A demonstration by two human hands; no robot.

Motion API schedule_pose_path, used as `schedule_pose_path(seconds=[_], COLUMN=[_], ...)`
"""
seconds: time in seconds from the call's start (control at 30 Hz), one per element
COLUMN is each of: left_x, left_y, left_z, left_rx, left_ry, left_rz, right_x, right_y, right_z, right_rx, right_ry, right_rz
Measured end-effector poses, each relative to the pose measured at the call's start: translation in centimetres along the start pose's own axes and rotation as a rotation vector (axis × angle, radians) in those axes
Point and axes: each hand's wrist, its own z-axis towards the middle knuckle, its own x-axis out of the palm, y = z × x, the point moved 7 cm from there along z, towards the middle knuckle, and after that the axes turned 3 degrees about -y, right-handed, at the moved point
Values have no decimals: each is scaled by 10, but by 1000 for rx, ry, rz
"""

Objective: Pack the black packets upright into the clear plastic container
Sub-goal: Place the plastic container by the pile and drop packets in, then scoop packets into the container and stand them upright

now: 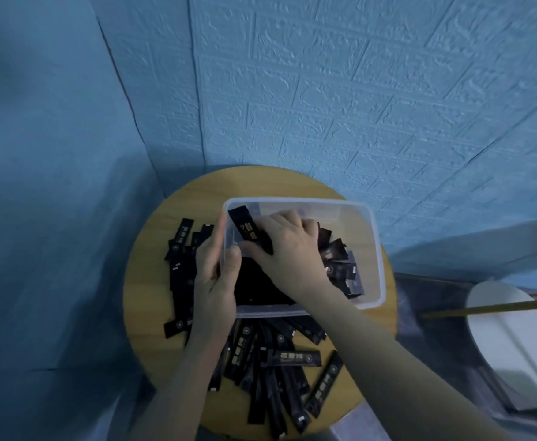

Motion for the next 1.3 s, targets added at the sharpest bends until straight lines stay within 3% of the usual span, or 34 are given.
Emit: schedule_pose_path(seconds=[0.17,0.27,0.43,0.53,0.83,1.0,1.2,1.3], left_x=[-21,-37,-60,-66,-65,-56,-61,-73], left_y=[2,-3,-8,-16,-5,25,57,71], left_z=[-4,-2,13,22,24,16,-9,-32], left_rx=[-52,-56,-36,27,24,49,142,232], left_ry=[-32,2,-2,1,-65,-54,-78,-59], left_rz=[-50,-33,-76,-50,-122,-188,-340,-312], right_x=[-36,-55,-6,13,20,38,28,24], right_y=[-8,2,3,9,0,-8,-26,-34], right_z=[3,9,5,-4,-11,-24,-54,-86], right_rx=[149,-96,-115,-112,-156,-273,-327,-294], right_ry=[-50,-104,411,530,392,421,45,-5], right_rz=[475,114,-66,-142,-29,1,-42,59])
